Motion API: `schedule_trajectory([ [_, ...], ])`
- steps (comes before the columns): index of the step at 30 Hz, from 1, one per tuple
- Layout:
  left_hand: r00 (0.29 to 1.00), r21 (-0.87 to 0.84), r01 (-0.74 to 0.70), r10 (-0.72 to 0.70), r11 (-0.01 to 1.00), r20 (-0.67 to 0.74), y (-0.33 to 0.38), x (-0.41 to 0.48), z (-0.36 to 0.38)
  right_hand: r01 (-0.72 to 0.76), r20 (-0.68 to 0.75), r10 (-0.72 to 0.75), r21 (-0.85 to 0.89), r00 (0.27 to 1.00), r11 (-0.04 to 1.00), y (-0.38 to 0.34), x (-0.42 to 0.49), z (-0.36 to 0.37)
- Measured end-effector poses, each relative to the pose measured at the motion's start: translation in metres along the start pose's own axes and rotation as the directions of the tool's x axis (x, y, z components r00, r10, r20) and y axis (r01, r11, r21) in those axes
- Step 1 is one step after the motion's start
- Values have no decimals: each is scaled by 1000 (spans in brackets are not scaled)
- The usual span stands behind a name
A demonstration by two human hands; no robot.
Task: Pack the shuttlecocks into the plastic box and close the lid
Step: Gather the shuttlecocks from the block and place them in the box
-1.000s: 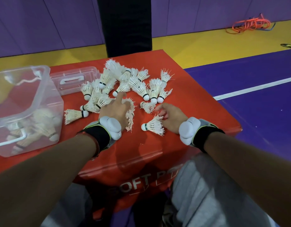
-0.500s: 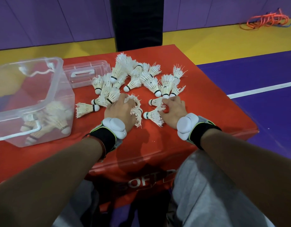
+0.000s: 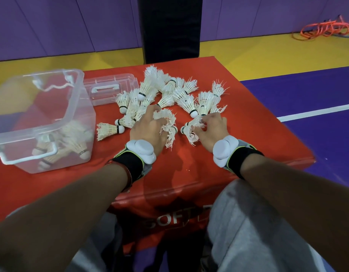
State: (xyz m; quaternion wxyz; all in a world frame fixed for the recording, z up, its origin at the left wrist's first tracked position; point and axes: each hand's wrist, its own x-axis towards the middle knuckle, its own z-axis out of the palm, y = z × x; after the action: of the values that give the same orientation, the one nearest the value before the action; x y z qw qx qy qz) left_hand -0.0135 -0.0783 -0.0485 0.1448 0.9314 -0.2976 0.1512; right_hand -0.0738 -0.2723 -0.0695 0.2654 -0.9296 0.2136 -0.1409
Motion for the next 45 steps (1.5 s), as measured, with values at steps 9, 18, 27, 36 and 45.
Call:
schedule_trajectory([
  [9, 999, -56, -26, 24, 998, -48, 1, 5, -33, 57, -181, -65, -51, 981, 997, -15, -5, -24],
  [18, 987, -24, -16, 12, 1000, -159, -11, 11, -65, 178, -249, -180, -32, 952, 984, -54, -6, -37],
  [27, 948, -13, -18, 13, 1000, -318, -43, 6, -123, 316, -296, -300, 8, 907, 949, -121, -12, -35],
  [36, 909, -21, 123, -121, 992, -399, -103, -15, -159, 447, -297, -404, 95, 865, 889, -191, -22, -9],
  [45, 886, -5, 253, -234, 968, -400, -154, -42, -176, 533, -300, -468, 192, 832, 824, -245, -26, 24],
])
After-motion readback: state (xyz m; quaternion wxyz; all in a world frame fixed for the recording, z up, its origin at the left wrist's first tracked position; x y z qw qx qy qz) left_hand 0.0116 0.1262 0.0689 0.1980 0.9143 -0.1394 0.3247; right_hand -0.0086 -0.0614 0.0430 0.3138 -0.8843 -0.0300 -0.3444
